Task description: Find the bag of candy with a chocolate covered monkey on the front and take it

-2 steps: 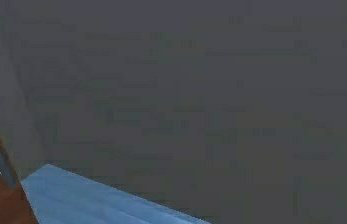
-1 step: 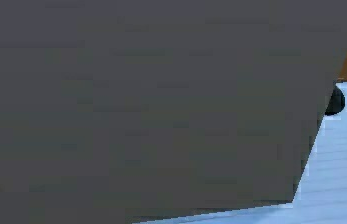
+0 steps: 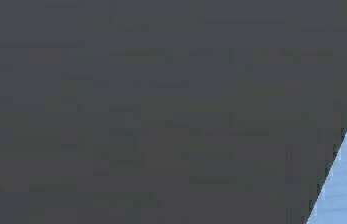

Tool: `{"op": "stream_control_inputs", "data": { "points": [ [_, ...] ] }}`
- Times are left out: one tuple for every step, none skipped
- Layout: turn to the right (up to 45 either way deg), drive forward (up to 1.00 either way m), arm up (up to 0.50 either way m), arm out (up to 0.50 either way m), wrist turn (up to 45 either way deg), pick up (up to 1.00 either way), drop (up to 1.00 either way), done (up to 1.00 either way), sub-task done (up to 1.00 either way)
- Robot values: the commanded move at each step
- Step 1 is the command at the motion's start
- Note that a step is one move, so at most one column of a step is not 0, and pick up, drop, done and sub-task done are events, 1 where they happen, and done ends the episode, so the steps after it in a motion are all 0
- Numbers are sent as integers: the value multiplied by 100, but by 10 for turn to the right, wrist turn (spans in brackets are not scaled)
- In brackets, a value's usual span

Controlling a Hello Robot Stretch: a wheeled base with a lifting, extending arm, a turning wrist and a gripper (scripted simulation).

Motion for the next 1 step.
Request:
{"op": "stream_control_inputs", "data": {
  "points": [
    [360, 0, 0, 0, 0, 0, 0, 0, 0]
  ]
}}
